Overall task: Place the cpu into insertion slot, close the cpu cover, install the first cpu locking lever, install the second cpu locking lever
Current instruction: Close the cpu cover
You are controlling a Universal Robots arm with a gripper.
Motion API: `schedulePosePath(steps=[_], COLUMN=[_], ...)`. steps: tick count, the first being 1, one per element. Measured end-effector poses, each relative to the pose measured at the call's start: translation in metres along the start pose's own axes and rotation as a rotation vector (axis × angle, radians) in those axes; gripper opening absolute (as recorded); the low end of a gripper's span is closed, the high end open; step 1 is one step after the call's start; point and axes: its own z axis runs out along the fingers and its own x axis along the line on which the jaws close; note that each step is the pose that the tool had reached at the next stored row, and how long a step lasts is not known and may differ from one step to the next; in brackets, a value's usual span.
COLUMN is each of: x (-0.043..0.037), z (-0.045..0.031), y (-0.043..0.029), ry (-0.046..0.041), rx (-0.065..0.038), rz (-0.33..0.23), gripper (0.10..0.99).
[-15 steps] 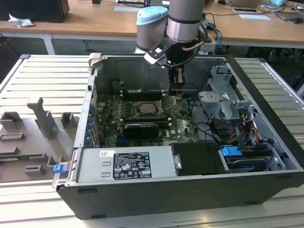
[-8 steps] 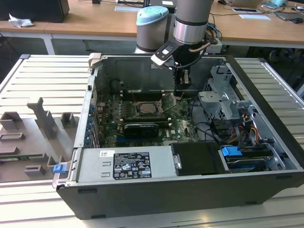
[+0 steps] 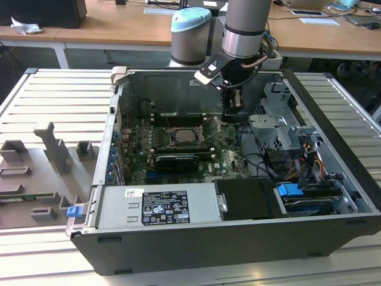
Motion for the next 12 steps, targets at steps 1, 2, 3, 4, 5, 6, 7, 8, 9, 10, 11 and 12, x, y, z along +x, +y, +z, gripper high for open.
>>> schedulePosePath(steps=[1, 2, 3, 4, 5, 6, 7, 8, 9, 10, 11, 12], x=[0.0005, 0.0007, 0.0008, 0.0008, 0.0008, 0.0007, 0.0008, 0.0008, 0.0008, 0.0007, 0.0007, 0.0006], z=[0.0016, 0.0036, 0.0052, 0.0065, 0.0067, 0.0066, 0.0067, 0.0066, 0.0067, 0.0065, 0.0065, 0.0064], y=[0.0013, 0.0019, 0.0018, 0.0018, 0.0016, 0.0011, -0.0003, -0.0016, -0.0032, -0.0083, -0.0127, -0.0167], ry=[-0.0001, 0.0, 0.0, 0.0, -0.0003, -0.0004, -0.0001, -0.0002, -0.0001, -0.0001, -0.0001, -0.0002], rx=[0.001, 0.001, 0.002, 0.003, 0.003, 0.004, 0.006, 0.008, 0.008, 0.009, 0.009, 0.009], rz=[0.0, 0.0, 0.0, 0.0, 0.0, 0.0, 0.0, 0.0, 0.0, 0.0, -0.001, 0.0], gripper=[0.106, 0.106, 0.106, 0.106, 0.106, 0.106, 0.106, 0.106, 0.106, 0.106, 0.106, 0.106])
